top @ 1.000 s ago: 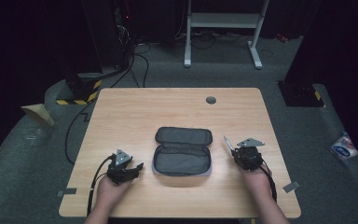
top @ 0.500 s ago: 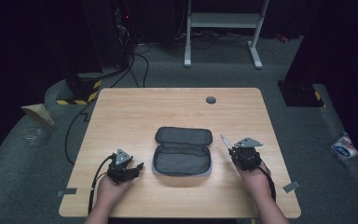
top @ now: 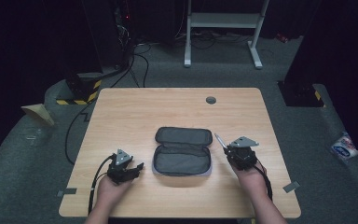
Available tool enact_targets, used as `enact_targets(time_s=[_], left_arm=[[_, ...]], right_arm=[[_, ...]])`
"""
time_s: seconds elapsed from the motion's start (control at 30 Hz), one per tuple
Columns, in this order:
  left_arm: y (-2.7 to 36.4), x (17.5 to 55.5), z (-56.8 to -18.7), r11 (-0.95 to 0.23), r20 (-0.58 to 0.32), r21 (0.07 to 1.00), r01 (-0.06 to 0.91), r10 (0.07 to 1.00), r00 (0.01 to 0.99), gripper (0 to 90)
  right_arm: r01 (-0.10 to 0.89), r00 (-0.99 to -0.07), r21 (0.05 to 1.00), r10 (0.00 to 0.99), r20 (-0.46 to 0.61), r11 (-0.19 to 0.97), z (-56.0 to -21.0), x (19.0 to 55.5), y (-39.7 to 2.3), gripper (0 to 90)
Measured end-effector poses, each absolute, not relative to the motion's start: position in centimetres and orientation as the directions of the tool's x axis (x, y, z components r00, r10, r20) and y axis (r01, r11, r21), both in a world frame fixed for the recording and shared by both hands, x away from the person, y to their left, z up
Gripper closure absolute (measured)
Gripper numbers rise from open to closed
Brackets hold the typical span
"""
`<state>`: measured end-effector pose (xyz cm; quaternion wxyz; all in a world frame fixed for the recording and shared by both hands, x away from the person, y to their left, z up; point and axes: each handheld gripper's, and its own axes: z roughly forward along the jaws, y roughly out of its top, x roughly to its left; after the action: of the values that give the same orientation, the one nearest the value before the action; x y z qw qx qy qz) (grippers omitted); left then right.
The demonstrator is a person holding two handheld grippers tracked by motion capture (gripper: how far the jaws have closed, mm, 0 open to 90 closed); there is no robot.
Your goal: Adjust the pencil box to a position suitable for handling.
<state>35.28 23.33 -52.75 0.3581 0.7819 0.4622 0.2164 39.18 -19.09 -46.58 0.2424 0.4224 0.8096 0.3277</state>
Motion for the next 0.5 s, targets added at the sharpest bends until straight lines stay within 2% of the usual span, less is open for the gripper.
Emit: enact_targets(time_s=[0.17,0.5], left_arm=[[23.3,35.3,-52.8,-0.315,0.005,0.760,0.568,0.877,0.480,41.7],[23.4,35.1,-52.8,-0.317,0.005,0.759,0.568,0.876,0.482,41.1]], right_arm=[[0.491,-0.551,0.750,0.825,-0.127,0.443,-45.7,39.3,-18.1,78.3],[0.491,-0.558,0.744,0.819,-0.131,0.454,-45.9,39.4,-17.6,78.3]])
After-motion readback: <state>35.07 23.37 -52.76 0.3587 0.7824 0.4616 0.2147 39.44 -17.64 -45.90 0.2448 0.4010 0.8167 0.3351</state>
